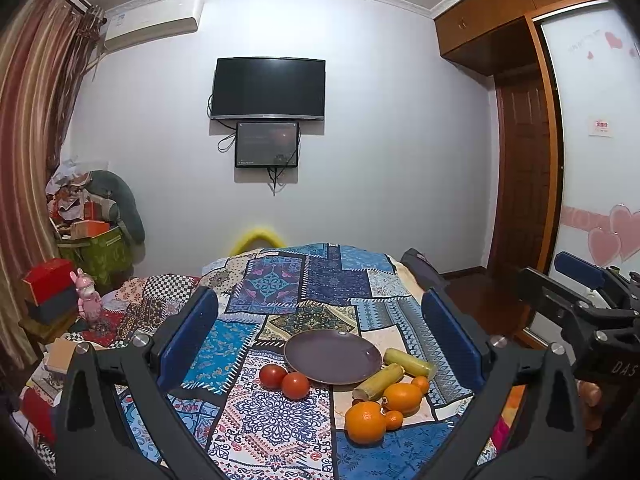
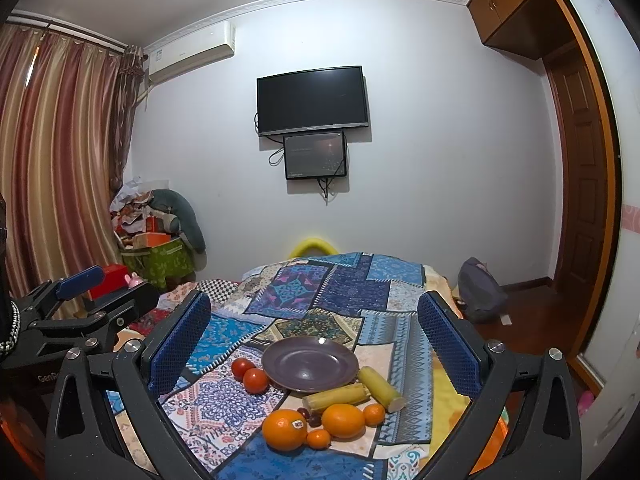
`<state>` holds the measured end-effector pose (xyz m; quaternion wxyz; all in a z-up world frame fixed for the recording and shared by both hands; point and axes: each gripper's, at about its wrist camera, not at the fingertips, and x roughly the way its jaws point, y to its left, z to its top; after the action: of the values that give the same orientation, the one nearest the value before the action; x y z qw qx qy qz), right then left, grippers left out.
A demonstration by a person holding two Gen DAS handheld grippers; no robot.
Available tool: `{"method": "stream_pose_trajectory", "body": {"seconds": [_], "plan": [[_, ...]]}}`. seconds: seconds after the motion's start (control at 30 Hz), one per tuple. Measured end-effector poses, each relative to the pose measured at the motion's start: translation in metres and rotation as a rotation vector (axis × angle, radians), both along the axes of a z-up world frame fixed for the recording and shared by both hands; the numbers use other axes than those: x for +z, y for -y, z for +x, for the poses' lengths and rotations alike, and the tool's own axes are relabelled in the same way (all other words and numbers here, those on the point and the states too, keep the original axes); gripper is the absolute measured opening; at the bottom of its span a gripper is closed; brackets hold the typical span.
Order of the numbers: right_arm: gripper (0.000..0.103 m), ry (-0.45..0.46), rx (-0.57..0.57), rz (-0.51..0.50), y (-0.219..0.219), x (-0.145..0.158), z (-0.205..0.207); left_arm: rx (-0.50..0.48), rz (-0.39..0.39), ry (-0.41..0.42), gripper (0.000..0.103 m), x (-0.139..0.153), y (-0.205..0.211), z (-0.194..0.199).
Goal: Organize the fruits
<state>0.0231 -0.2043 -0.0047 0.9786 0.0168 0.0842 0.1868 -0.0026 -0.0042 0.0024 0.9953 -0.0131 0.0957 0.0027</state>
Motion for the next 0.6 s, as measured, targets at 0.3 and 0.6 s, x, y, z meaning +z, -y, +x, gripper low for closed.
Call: {"method": "stream_pose_trajectory", "body": {"seconds": [0.3,0.6], "plan": [[0.103,0.003,-0.004,-0.005,0.0012,-0.0007,0.0012,0.002,-0.014,-0.011,0.103,-0.0013,-0.0036,0.0021],[0.103,0.004,-0.004,-0.007,0.0007,-0.0015,0.0013,0.001,-0.017,-0.009,0.103,-0.0009,-0.0033,0.0022]]}}
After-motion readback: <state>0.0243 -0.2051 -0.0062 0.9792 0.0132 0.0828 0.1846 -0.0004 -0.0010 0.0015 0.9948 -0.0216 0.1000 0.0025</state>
